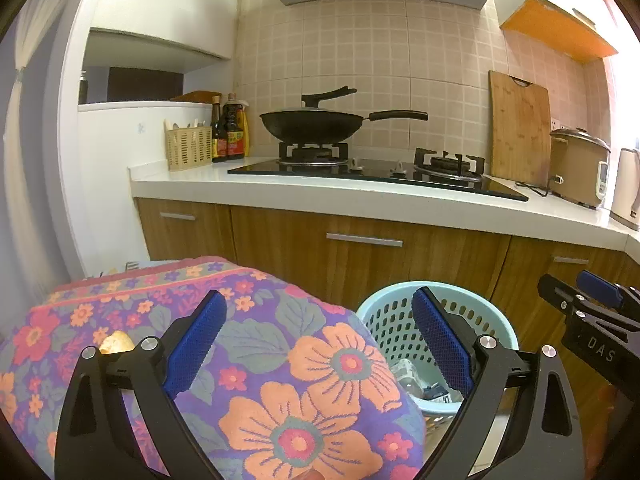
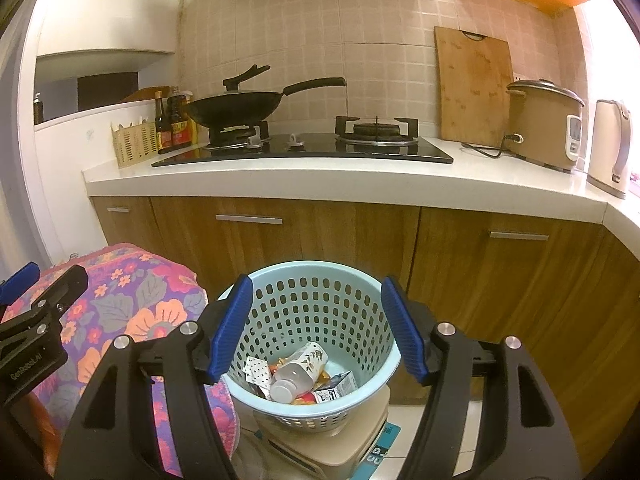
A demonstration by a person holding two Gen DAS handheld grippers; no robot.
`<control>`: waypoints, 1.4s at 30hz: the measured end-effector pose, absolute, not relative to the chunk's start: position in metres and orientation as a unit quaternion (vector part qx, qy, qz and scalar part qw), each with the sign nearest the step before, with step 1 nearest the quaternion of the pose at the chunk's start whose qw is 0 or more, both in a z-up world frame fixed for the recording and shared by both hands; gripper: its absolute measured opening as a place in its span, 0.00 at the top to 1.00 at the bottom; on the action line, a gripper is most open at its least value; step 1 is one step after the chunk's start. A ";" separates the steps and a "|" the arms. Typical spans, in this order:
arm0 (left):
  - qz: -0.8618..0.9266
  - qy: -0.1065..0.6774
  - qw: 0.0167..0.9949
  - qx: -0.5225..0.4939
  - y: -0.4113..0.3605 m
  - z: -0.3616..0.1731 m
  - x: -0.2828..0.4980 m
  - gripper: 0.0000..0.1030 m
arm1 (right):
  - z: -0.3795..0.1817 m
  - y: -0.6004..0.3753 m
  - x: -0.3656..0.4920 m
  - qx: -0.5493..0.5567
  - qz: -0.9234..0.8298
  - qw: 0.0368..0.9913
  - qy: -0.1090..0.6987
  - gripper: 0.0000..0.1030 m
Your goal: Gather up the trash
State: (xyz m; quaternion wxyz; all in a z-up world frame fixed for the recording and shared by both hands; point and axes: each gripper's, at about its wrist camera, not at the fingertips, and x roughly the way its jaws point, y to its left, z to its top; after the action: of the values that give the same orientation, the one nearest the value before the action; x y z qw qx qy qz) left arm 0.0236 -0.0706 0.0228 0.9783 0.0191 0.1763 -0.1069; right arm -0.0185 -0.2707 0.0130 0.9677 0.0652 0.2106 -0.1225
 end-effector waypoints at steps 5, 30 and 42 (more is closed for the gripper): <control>-0.108 0.183 0.977 0.017 -0.071 0.022 0.025 0.11 | 0.012 -0.270 -0.017 0.067 -0.119 0.967 0.213 0.39; -0.104 0.190 0.976 0.015 -0.069 0.019 0.027 0.10 | 0.009 -0.265 -0.015 0.068 -0.111 0.967 0.219 0.39; -0.120 0.200 0.972 -0.006 -0.064 0.019 0.031 0.10 | 0.008 -0.264 -0.008 0.067 -0.103 0.968 0.221 0.39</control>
State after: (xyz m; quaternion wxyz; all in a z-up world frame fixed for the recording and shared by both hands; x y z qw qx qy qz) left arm 0.0309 -0.0641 0.0187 0.9725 -0.0063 0.1999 -0.1196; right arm -0.0084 -0.2640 0.0084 0.9676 0.0670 0.2208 -0.1027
